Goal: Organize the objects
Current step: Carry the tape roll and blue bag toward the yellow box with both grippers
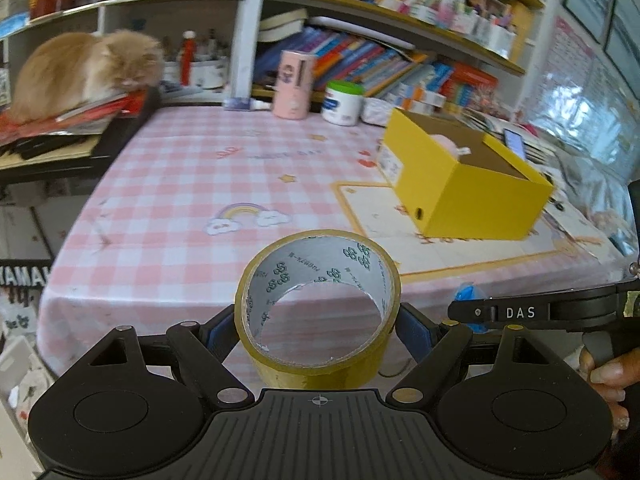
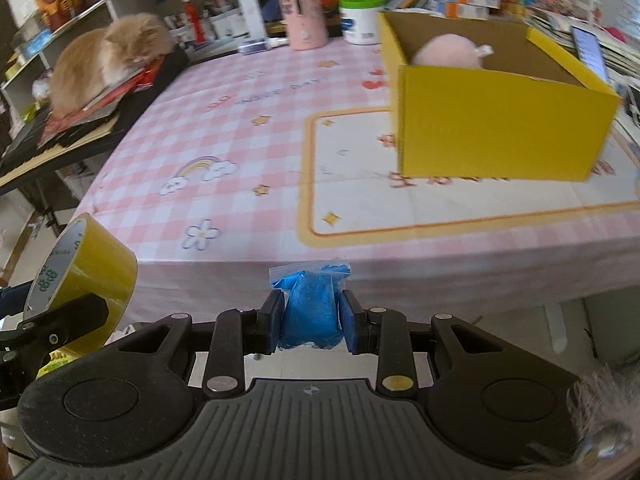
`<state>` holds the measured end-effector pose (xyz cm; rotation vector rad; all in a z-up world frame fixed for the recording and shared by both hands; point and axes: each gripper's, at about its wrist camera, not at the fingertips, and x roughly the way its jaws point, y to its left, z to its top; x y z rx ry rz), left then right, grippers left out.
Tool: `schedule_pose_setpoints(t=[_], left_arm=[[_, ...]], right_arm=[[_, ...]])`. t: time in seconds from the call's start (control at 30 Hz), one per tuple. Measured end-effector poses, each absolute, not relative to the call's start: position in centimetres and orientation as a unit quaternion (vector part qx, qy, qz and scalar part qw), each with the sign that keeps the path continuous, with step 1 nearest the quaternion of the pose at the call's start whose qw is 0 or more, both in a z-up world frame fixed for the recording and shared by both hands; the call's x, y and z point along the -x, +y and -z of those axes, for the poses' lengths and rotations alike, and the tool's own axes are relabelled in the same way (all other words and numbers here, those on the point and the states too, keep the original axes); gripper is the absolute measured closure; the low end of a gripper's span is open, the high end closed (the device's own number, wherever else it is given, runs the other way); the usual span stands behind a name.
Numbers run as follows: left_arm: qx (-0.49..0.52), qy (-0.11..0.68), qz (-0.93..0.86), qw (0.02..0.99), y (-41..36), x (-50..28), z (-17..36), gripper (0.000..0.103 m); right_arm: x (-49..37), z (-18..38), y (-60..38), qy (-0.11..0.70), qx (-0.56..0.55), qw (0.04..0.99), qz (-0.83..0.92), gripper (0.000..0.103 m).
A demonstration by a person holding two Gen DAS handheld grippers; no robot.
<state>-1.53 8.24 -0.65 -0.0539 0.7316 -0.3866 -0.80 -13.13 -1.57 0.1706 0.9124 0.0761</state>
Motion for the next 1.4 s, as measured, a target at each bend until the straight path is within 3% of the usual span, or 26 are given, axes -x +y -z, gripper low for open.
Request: schedule_pose_setpoints(t=[0.73,1.4], left_arm=[[-0.03,0.363,0.3,0.882,-1.2,0.5,0.9,0.02],[-0.025,0.334,0.289,0.897,-8.7,-2.1,-0.7,0.02]], right_arm=[[5.1,2.1,-22.0,0.443,-0.143,0.882,0.08,0.075],[1.3,1.4,-29.5,0.441,-0.136,0.885,0.065,0.075]])
